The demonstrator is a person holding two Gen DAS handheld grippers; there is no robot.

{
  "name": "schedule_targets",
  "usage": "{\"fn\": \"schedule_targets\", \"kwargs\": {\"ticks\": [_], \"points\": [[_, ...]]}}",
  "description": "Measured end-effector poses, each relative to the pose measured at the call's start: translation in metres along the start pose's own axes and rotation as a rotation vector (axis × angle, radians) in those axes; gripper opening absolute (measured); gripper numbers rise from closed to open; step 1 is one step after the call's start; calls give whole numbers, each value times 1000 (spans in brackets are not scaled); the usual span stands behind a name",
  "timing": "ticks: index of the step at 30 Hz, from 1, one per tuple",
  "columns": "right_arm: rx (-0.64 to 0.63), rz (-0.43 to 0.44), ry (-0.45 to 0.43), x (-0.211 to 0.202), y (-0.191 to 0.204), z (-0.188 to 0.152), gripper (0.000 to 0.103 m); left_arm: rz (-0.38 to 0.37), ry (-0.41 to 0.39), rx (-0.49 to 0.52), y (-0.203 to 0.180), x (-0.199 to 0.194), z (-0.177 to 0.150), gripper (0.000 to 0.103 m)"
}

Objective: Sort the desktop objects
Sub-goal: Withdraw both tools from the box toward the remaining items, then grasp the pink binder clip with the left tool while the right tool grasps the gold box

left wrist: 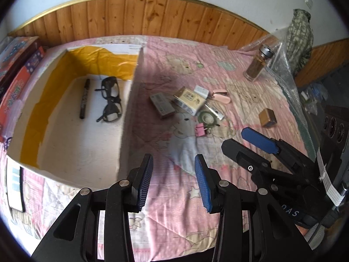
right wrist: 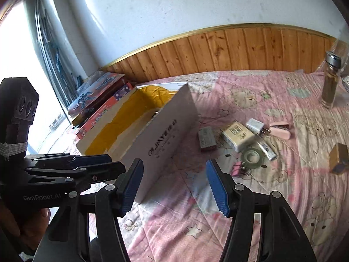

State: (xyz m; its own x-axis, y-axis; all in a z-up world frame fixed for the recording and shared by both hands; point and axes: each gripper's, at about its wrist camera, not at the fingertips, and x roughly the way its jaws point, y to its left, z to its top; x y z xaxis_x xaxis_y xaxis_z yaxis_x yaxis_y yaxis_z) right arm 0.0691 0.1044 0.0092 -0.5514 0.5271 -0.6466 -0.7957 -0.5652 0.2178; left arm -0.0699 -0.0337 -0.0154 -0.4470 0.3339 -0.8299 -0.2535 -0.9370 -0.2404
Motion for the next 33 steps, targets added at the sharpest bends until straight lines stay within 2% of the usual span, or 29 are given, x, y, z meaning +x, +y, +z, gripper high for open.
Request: {"fn": "schedule_targets", "kwargs": {"ticks": [5, 10, 11, 13, 14, 17, 21, 24, 27, 28, 29, 30, 31, 33], "points": [[117, -120, -11, -11, -71, -11, 61, -21, 102, 0, -22, 59, 6, 42], [222, -258, -35, -31, -142, -16, 62, -19, 160, 6, -37, 111, 16, 42], [238, -290, -45, -37, -155, -16, 63, -24, 170, 9, -39, 120, 19, 42], [267, -361, -77, -51, -181, -14, 76, -30, 182, 17, -44, 137, 24, 43], [286, -395, -92, -57, -195, -13, 79, -28, 187, 20, -46, 145, 26, 43], [324, -476, -105, -68, -234, -6, 79, -23, 210, 17, -50, 170, 31, 43], [325, -511, -58, -53, -271, 3, 79, -11, 206, 12, -48, 189, 33, 45], [291, -509, 2, -26, -283, 6, 80, -16, 155, 32, -50, 191, 36, 52], [268, -546, 54, -1, -296, 5, 80, 0, 112, 71, -55, 196, 39, 53], [277, -538, 62, 4, -300, 2, 77, 5, 100, 85, -57, 196, 38, 52], [289, -531, 72, 8, -305, 0, 61, 8, 89, 100, -58, 198, 38, 51], [299, -526, 91, 12, -309, -3, 53, 19, 73, 121, -60, 197, 37, 39], [307, -522, 105, 15, -313, -7, 50, 35, 61, 147, -61, 197, 35, 33], [309, -517, 95, 15, -316, -11, 50, 49, 46, 165, -60, 194, 33, 25]]}}
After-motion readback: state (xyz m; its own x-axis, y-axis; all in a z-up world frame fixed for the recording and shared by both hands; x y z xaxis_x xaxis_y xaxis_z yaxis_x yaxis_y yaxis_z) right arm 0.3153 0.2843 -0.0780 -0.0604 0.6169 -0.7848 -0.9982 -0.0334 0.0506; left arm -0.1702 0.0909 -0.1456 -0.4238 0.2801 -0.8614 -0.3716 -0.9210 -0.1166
